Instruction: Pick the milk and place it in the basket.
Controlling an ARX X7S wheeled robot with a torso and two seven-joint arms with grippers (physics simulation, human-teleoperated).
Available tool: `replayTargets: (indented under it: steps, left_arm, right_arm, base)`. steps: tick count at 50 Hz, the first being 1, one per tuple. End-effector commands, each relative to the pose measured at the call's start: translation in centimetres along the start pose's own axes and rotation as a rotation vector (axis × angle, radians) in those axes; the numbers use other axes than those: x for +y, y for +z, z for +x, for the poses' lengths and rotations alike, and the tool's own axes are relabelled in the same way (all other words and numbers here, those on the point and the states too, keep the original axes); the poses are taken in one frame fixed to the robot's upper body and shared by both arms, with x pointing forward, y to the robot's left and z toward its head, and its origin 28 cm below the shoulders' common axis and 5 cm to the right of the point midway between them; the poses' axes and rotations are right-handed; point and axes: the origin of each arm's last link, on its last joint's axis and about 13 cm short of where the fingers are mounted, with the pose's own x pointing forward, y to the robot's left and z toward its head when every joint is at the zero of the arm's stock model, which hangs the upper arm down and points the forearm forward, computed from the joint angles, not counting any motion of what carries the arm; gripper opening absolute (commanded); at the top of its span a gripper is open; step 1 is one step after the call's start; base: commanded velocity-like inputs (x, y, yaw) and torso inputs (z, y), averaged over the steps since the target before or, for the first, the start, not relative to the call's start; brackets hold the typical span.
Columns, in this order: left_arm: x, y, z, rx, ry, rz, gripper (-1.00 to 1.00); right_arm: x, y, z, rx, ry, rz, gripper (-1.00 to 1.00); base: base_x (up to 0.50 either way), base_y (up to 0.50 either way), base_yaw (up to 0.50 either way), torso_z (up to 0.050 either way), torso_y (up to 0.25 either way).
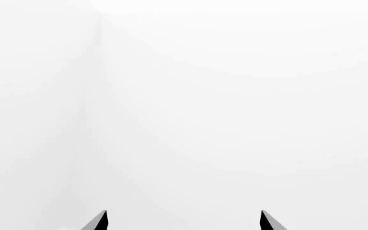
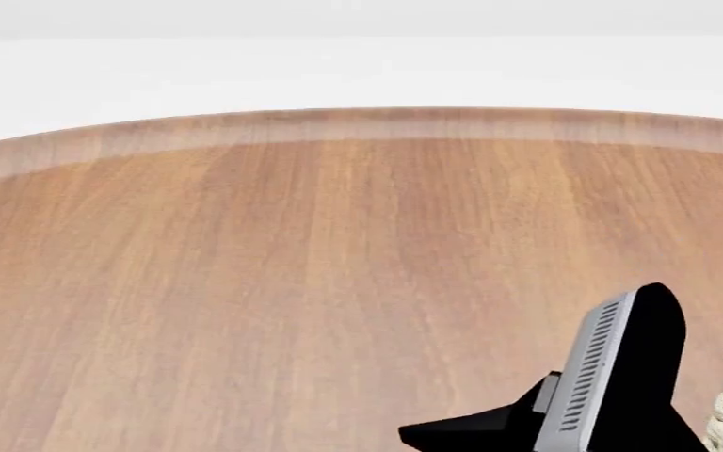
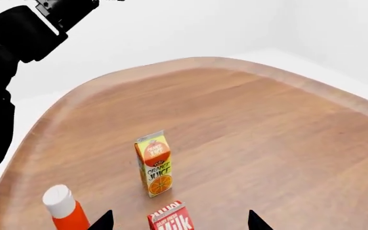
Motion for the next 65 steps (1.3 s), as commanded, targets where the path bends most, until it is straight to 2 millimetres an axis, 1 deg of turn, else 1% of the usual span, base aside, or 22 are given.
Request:
replayTargets:
  steps: [1,16,24,26,65]
  left_arm:
    - [0.0,0.0,0.0,-0.001,0.001,-0.001,1.00]
    - [0.1,0.0,0.0,-0.001,0.004,0.000,1.00]
    - [0.1,0.0,-0.1,0.000,0.003,-0.001,1.00]
    - [0.1,-0.1,-0.1,0.001,0.004,-0.001,1.00]
    - [0.1,-0.1,-0.1,0.001,0.004,-0.001,1.00]
  right_arm:
    - [0.4,-0.6,0.2,0.025,0.059,0.005,1.00]
    - [0.5,-1.3,0.5,0.047,0.080,0.008,1.00]
    - [0.2,-2.5,1.3,0.081,0.071,0.005,1.00]
    - [0.0,-2.6,1.3,0.076,0.048,0.003,1.00]
    - [0.0,-2.6,1.3,0.076,0.048,0.003,1.00]
  base:
    - [0.00,0.00,0.00,0.000,0.000]
    - [0.00,0.00,0.00,0.000,0.000]
    - [0.00,0.00,0.00,0.000,0.000]
    - [0.00,0.00,0.00,0.000,0.000]
    - [0.00,0.00,0.00,0.000,0.000]
